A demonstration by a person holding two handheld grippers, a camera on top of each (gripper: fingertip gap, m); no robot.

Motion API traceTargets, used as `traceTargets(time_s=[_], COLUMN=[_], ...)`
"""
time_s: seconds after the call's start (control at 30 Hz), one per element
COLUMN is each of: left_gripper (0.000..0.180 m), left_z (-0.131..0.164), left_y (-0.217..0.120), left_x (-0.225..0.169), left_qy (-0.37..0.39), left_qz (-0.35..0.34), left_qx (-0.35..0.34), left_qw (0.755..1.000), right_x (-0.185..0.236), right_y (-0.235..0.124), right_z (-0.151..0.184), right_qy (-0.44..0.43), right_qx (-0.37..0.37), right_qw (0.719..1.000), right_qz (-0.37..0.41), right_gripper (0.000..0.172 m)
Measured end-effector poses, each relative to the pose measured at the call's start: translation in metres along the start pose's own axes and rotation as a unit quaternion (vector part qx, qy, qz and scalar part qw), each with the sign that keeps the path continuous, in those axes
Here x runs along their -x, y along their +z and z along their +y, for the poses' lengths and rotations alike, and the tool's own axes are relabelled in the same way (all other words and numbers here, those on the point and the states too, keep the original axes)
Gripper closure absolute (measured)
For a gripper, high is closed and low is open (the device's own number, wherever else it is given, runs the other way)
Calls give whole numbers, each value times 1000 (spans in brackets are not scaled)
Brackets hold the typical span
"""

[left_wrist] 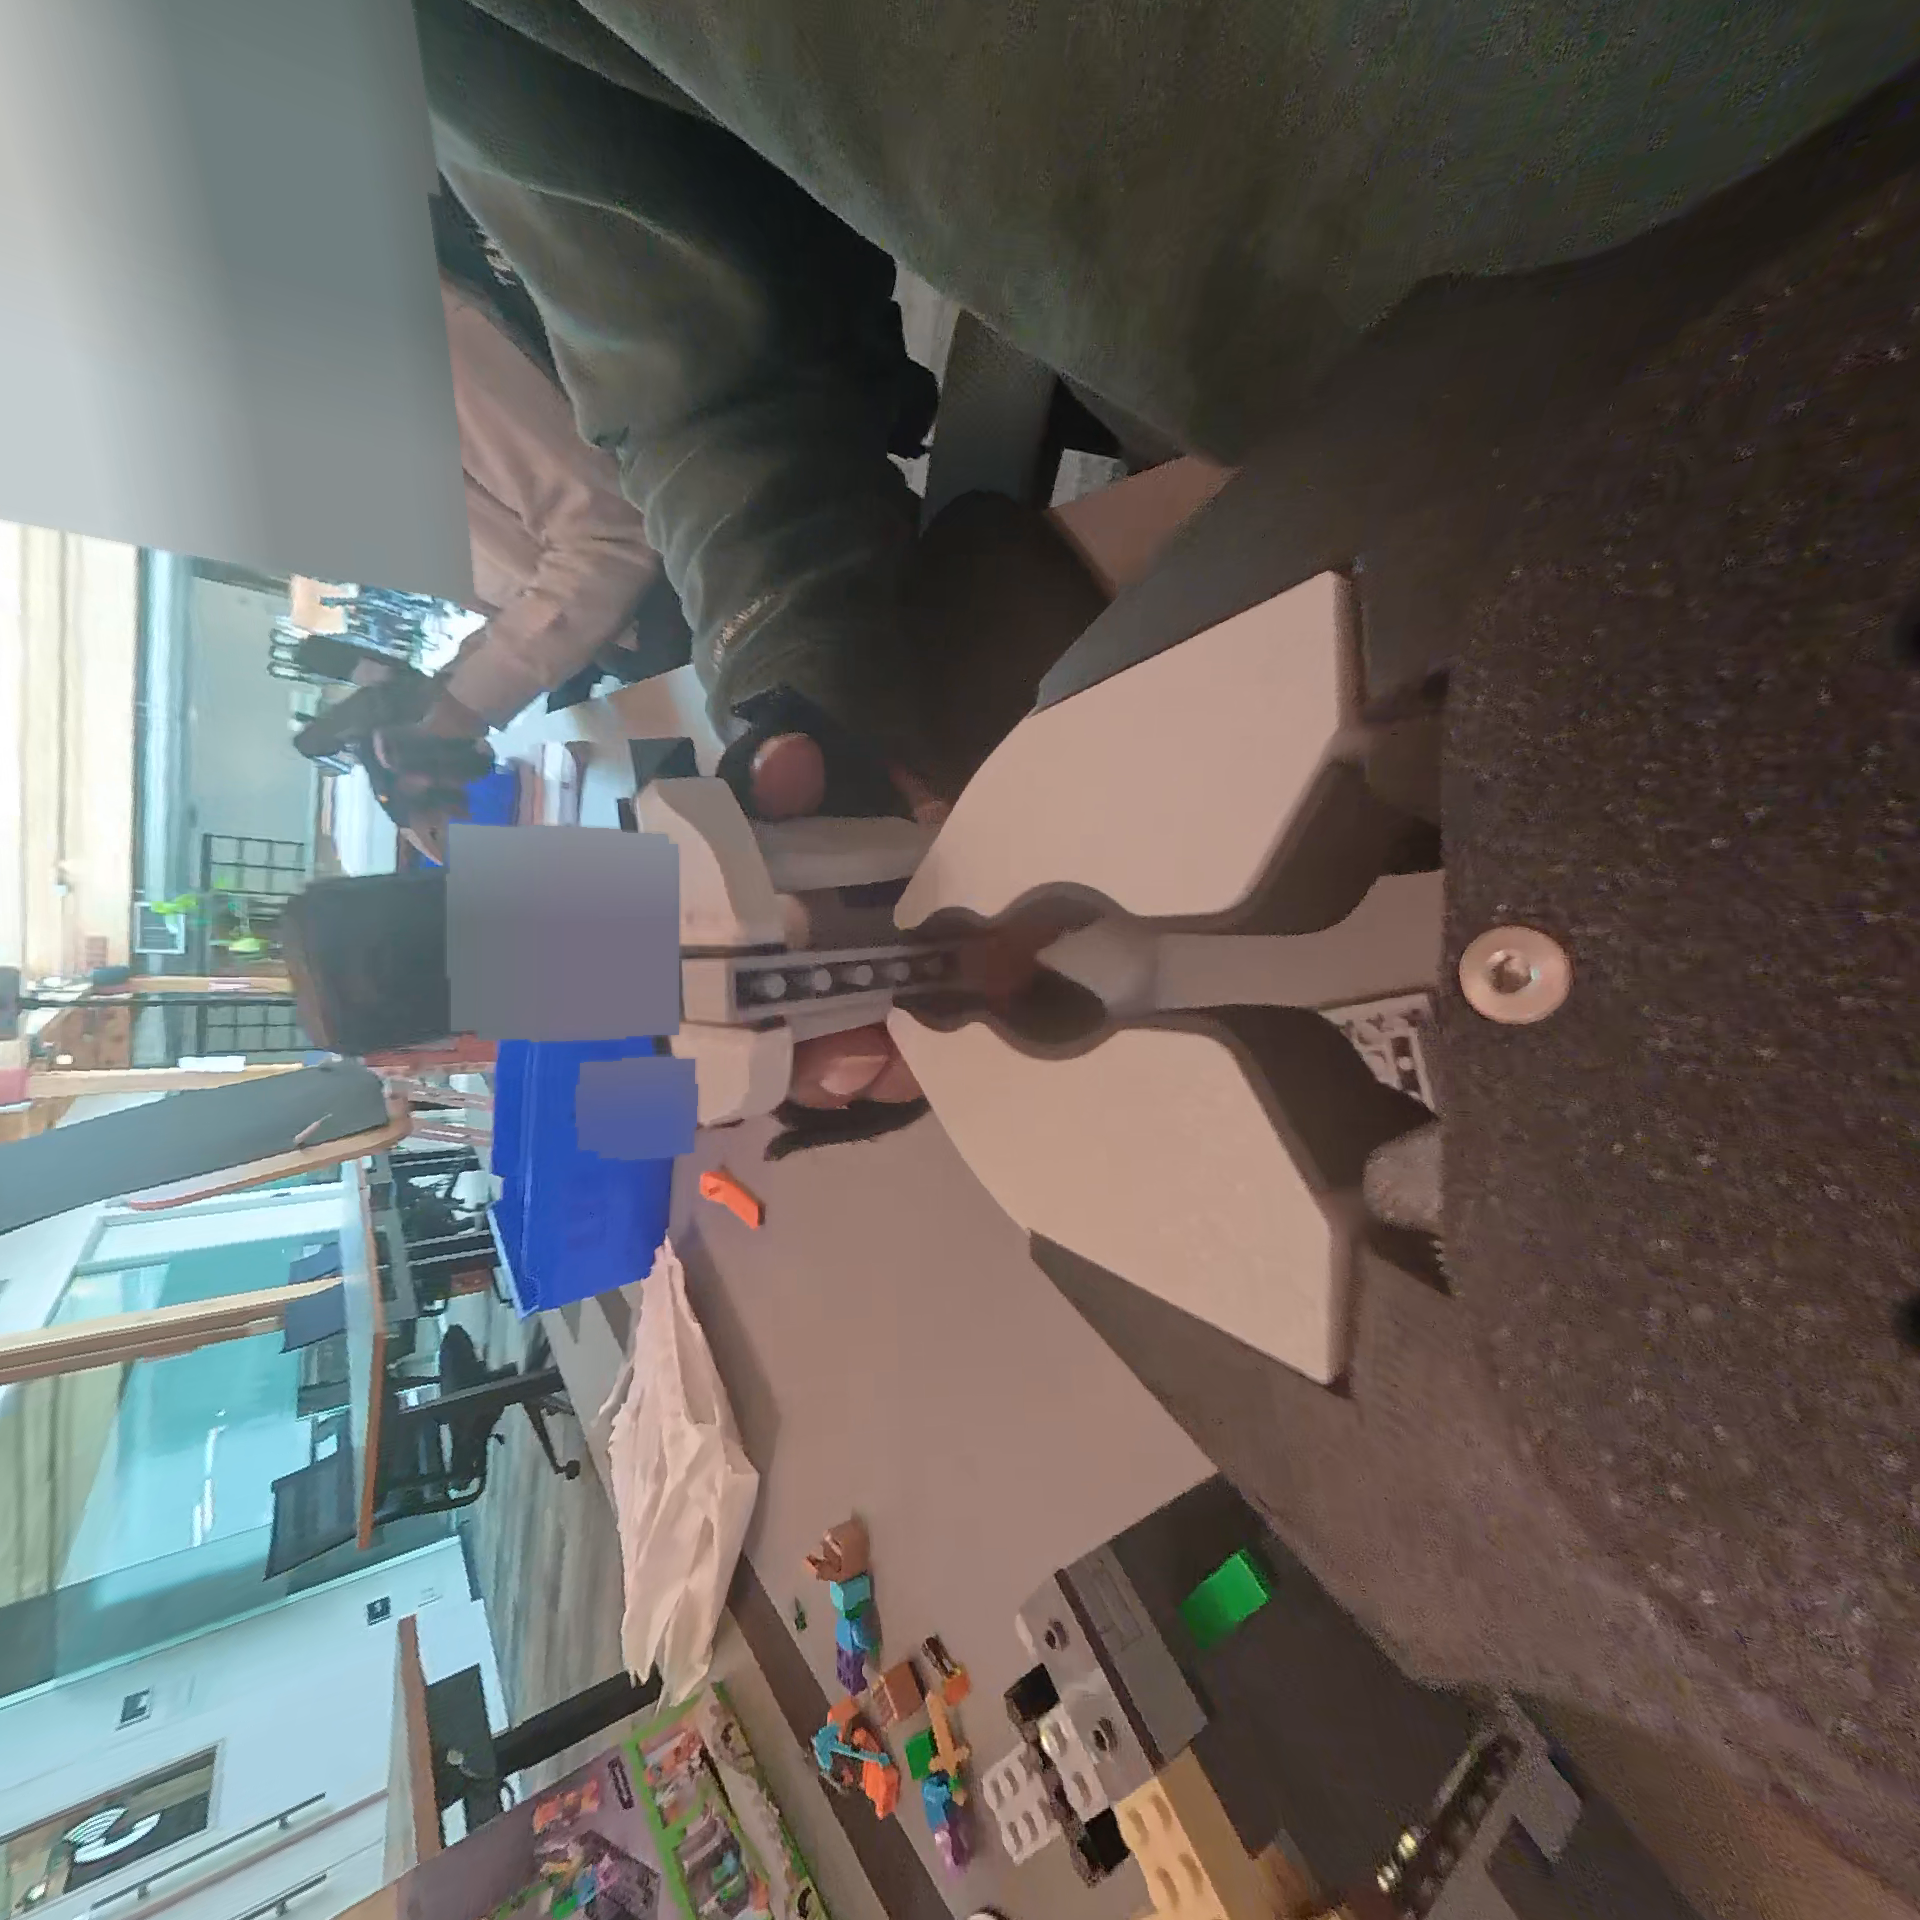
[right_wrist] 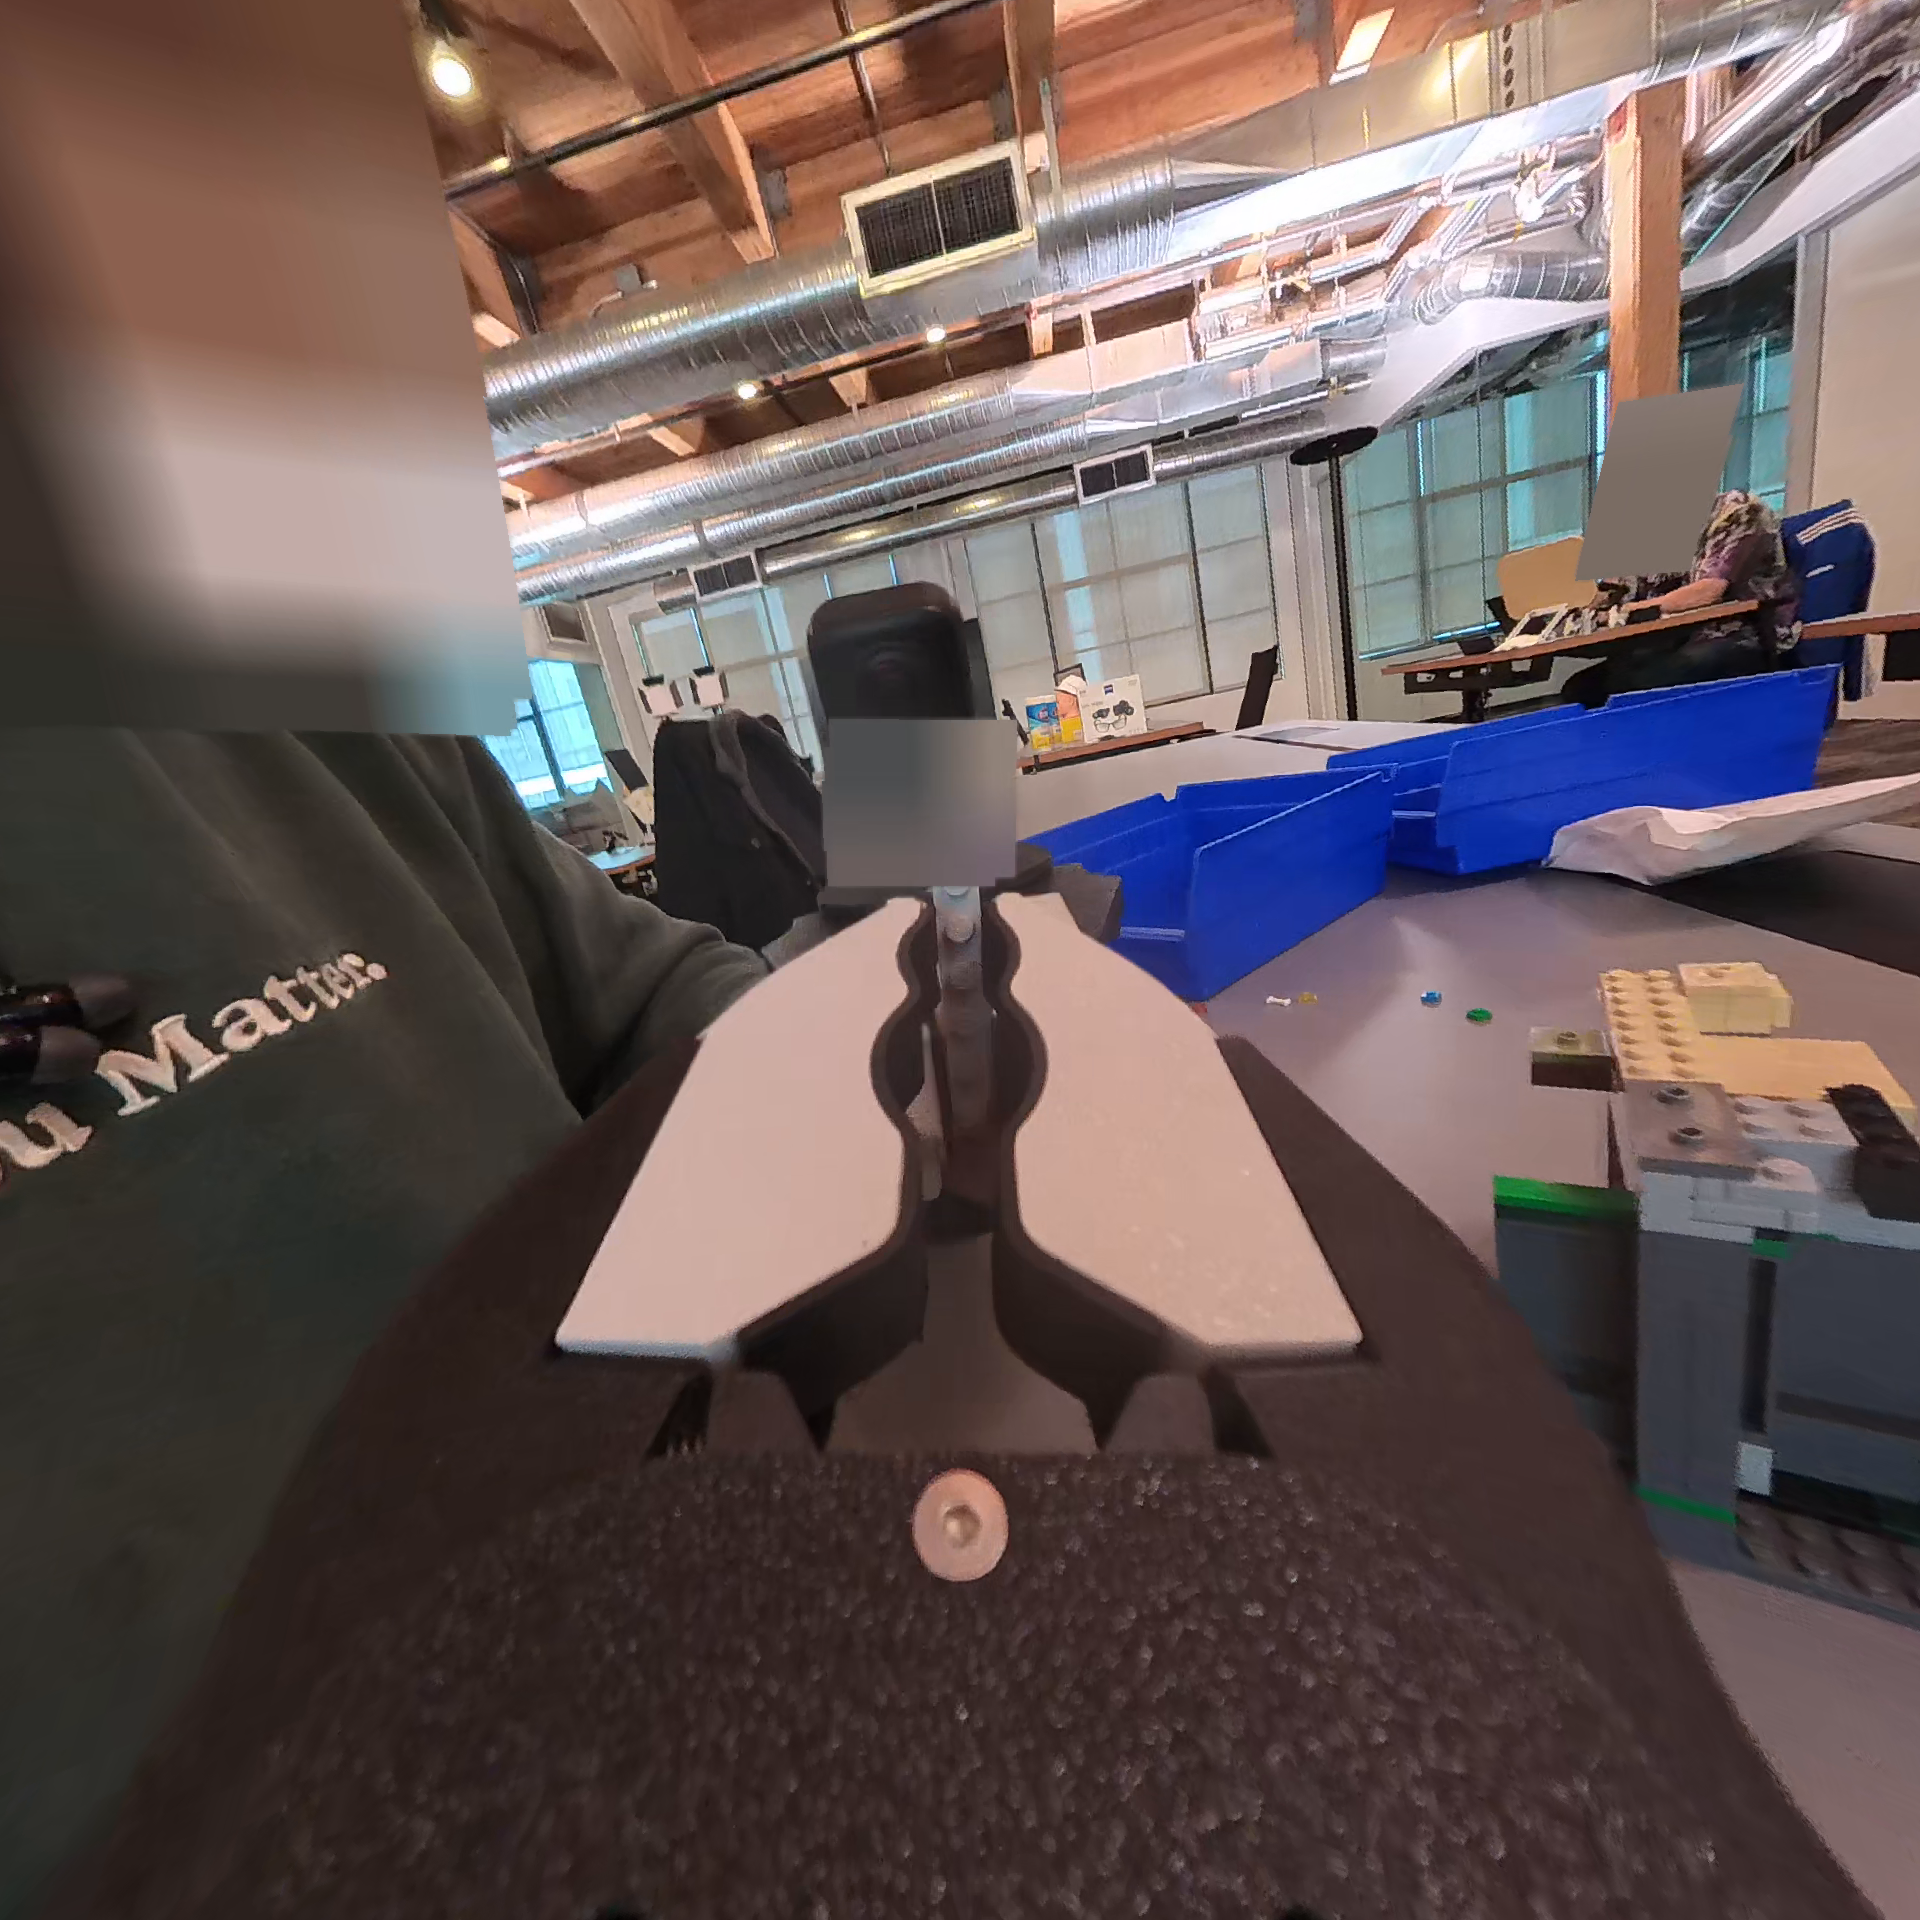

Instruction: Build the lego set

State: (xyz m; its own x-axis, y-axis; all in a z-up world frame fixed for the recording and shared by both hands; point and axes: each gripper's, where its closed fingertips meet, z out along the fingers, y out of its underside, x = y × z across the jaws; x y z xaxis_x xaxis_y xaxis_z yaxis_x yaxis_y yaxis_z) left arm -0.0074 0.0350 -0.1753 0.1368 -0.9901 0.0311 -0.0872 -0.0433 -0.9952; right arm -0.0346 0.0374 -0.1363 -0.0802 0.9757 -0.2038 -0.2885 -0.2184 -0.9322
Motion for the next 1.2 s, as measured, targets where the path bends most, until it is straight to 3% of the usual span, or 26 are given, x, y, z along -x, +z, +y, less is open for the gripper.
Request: traceTargets(time_s=[0.1,0.23,0.4,0.53,0.7,0.8,1.2], left_gripper=[173,173,173,173,173,173,161], left_z=[10,35,70,92,104,110,116], left_y=[-7,-16,-20,-24,-22,-23,-35], left_x=[2,5,3,3,4,8,14], left_qy=[13,50,50,40,29,30,68], left_qz=[0,-17,-8,0,-4,-16,-57], left_qx=[50,158,283,349,378,394,372], left_qw=[999,986,958,936,925,919,924], right_x=[0,-7,-14,-16,-22,-28,-41], right_y=[-5,-21,-42,-47,-50,-52,-59], right_z=[6,32,73,82,106,119,138], right_qy=[-26,-88,-135,-171,-209,-219,-195], right_qx=[38,166,348,425,502,523,526], right_qw=[999,982,928,888,839,824,826], right_qz=[2,19,26,24,14,13,-45], right_gripper=[164,164,164,150,150,162,164])
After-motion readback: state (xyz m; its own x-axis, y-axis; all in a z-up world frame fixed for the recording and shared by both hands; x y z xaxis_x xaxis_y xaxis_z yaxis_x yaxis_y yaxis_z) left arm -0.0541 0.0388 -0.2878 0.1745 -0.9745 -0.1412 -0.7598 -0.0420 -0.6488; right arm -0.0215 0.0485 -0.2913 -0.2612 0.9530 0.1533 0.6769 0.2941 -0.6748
